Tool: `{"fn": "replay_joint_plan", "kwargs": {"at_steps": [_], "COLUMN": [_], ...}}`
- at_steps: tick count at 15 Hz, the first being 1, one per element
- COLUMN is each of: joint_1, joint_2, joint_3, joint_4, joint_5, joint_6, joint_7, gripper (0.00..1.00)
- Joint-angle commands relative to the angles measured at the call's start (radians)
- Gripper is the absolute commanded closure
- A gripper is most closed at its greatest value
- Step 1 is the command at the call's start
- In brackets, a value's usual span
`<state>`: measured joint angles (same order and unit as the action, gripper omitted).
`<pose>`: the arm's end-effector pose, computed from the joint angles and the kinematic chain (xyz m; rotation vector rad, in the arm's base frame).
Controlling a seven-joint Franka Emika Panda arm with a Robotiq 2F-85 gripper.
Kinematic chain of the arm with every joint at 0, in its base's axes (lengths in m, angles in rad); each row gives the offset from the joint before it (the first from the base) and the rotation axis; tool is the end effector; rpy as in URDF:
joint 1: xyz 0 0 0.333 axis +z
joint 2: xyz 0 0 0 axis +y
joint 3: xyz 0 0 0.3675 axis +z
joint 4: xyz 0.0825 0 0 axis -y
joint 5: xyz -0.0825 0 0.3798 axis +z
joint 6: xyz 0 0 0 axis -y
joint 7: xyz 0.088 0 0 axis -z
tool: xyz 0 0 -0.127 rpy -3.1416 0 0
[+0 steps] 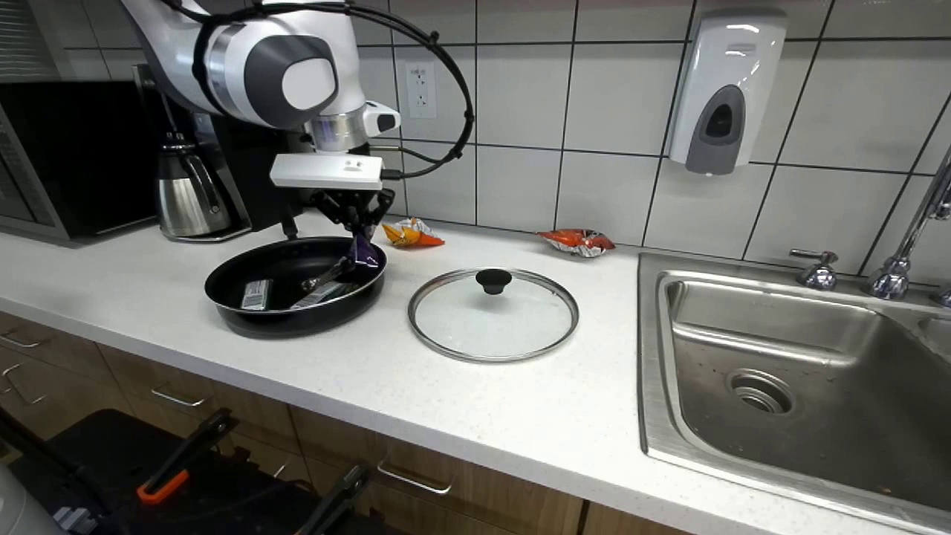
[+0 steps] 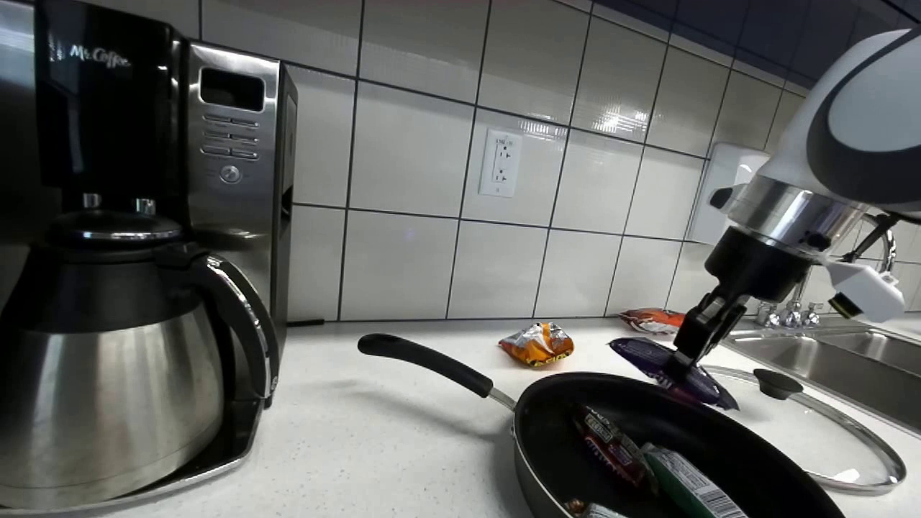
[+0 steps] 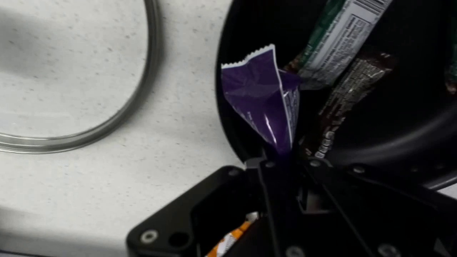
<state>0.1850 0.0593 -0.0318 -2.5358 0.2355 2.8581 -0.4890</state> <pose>0.4849 0.0633 0.3129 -2.9958 -0.6463 -0.4216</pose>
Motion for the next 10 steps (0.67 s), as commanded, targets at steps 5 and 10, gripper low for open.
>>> {"fn": "replay_joint_plan", "kwargs": {"at_steps": [5, 10], "joint_1": [-0.052, -0.074], "joint_2": [0.151, 0.244], "joint_3": [0.185, 0.239], "joint_4": [0.089, 0.136], "joint_5": [0.015, -0.056], "joint_6": [0.086, 0.143], "joint_7": [0.065, 0.119], "gripper": [0.97, 0.97]}}
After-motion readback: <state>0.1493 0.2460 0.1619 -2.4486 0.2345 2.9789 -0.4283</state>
